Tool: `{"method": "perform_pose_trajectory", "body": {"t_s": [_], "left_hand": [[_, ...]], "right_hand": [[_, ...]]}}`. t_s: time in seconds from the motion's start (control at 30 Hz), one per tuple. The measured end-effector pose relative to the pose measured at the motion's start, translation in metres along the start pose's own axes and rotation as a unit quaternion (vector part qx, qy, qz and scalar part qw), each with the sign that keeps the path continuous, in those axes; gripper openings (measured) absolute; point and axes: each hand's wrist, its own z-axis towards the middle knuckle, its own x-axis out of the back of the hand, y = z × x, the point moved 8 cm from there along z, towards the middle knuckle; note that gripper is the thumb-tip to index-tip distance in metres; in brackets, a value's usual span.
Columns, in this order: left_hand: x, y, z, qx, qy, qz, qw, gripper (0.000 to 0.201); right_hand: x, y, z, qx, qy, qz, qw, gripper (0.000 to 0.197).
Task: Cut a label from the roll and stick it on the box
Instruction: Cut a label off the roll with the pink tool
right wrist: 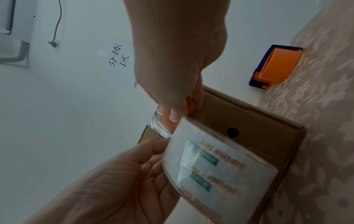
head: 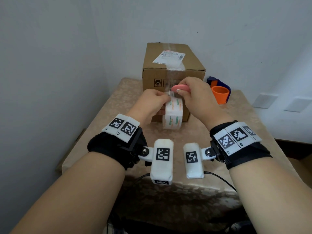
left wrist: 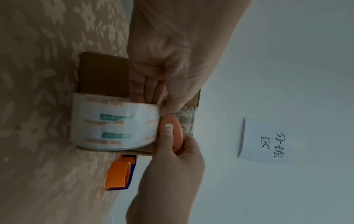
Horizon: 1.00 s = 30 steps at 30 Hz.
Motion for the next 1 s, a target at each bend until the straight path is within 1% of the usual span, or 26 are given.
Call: {"method": "perform_pose_trajectory", "body": {"t_s": [0.1,0.27,0.3,0.37,0.4,0.43,0.47,0.5,0.57,0.63,0.77,0.9,1.0], "left_hand": [[-0.002,0.002,-0.003,0.001,-0.012,0.004,1.000,0.024],[-0.002,0.002,-0.004,-0.004,-0.007,-0.007,1.000,0.024],[-0.001,0.001,-0.004,-0.005,-0.004,-0.005,1.000,0.021],[0.000,0.001,-0.004,-0.009,-0.002,0.004,1.000,0.006],[0.001,0.002,-0.003,-0.012,0.002,0.009,1.000,0.004],[0.002,0.002,-0.003,-0.012,0.007,0.008,1.000,0.007],[0.003,0.001,-0.003,-0.012,0.008,0.008,1.000,0.005],[0.005,0.002,-0.003,-0.016,0.014,0.013,1.000,0.011],[0.008,0.003,-0.003,-0.030,0.024,0.028,0.999,0.031],[0.009,0.004,-0.004,-0.044,0.021,0.028,0.998,0.038],[0.011,0.005,-0.004,-0.052,0.016,0.028,0.998,0.039],[0.011,0.004,-0.003,-0.051,0.009,0.035,0.998,0.035],[0.013,0.004,-0.002,-0.048,0.016,0.045,0.998,0.033]], "right_hand": [[-0.001,-0.001,0.000,0.001,-0.008,0.001,1.000,0.018],[-0.005,-0.008,0.000,0.017,-0.033,0.003,0.999,0.017],[-0.006,-0.009,0.001,0.021,-0.036,-0.002,0.999,0.018],[-0.007,-0.012,0.002,0.035,-0.040,-0.018,0.998,0.018],[-0.008,-0.013,0.002,0.042,-0.042,-0.026,0.998,0.018],[-0.008,-0.013,0.003,0.047,-0.043,-0.034,0.997,0.017],[-0.009,-0.014,0.003,0.050,-0.043,-0.043,0.997,0.017],[-0.010,-0.015,0.004,0.052,-0.043,-0.051,0.996,0.017],[-0.012,-0.017,0.007,0.056,-0.047,-0.065,0.995,0.018],[-0.015,-0.021,0.009,0.071,-0.056,-0.084,0.992,0.020],[-0.016,-0.027,0.011,0.090,-0.070,-0.088,0.990,0.022],[-0.014,-0.027,0.012,0.085,-0.081,-0.085,0.990,0.023],[-0.012,-0.022,0.014,0.076,-0.088,-0.085,0.990,0.022]]}}
